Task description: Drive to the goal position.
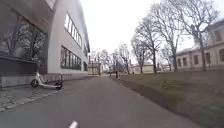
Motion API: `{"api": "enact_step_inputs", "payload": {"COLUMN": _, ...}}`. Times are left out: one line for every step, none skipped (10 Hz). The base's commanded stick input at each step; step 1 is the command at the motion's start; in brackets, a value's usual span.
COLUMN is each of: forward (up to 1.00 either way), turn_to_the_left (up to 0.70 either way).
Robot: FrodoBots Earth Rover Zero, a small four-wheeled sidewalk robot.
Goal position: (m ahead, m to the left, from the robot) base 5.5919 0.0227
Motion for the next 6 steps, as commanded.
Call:
{"api": "enact_step_inputs", "payload": {"forward": 1.0, "turn_to_the_left": 0.0}}
{"api": "enact_step_inputs", "payload": {"forward": 1.0, "turn_to_the_left": 0.0}}
{"api": "enact_step_inputs", "payload": {"forward": 1.0, "turn_to_the_left": 0.0}}
{"api": "enact_step_inputs", "payload": {"forward": 1.0, "turn_to_the_left": 0.0}}
{"api": "enact_step_inputs", "payload": {"forward": 1.0, "turn_to_the_left": 0.0}}
{"api": "enact_step_inputs", "payload": {"forward": 1.0, "turn_to_the_left": 0.0}}
